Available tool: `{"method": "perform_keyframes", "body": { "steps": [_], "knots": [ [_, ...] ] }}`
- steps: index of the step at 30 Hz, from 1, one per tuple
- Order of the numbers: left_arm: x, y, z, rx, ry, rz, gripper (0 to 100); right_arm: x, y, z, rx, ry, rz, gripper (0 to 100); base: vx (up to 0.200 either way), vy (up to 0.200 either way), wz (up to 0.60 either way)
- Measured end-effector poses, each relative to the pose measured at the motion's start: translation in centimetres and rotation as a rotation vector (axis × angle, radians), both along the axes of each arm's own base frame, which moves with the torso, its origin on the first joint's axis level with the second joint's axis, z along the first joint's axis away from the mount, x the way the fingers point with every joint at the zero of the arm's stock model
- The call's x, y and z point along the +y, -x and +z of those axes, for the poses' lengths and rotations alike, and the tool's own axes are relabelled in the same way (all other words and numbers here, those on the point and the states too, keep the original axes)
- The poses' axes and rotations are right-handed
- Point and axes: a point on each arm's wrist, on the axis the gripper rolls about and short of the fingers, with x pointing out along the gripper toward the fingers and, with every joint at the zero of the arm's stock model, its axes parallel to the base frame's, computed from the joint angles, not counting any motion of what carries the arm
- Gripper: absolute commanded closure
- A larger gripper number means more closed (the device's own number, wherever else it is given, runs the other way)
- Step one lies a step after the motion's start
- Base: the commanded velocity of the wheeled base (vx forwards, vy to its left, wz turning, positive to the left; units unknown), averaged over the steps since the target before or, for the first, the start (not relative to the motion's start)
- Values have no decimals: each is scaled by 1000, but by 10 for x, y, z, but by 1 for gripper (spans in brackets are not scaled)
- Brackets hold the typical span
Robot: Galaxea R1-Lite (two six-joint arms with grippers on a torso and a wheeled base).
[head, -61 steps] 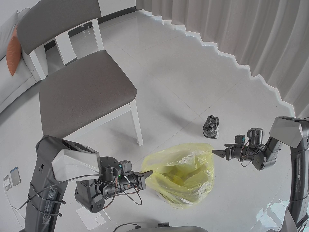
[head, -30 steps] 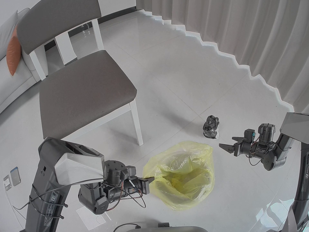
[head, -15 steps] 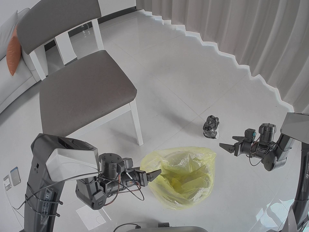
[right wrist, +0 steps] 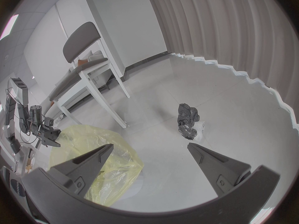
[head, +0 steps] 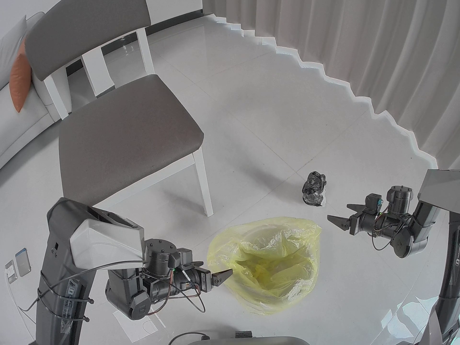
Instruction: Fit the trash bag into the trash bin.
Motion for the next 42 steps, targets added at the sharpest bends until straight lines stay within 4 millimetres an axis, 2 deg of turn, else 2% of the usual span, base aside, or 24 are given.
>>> {"method": "perform_keyframes", "body": {
  "steps": [6, 15, 22, 32, 42],
  "knots": [
    [11, 4, -2, -1, -37, 16, 0, -2, 5, -1, -13, 11, -2, 0, 0, 0, 0],
    [9, -5, -22, 37, -121, -12, 0, -1, 6, -1, -9, 11, 1, 0, 0, 0, 0],
    [7, -8, -25, 8, -178, -57, 0, -1, 4, 0, -12, 5, -2, 0, 0, 0, 0],
    [-6, -17, -27, 29, -285, -98, 0, -2, 5, 5, 0, -38, -7, 0, 0, 0, 0],
    [-26, -36, -15, -20, -288, -120, 0, -3, 2, 19, -16, -78, -21, 0, 0, 0, 0]
  ]
}}
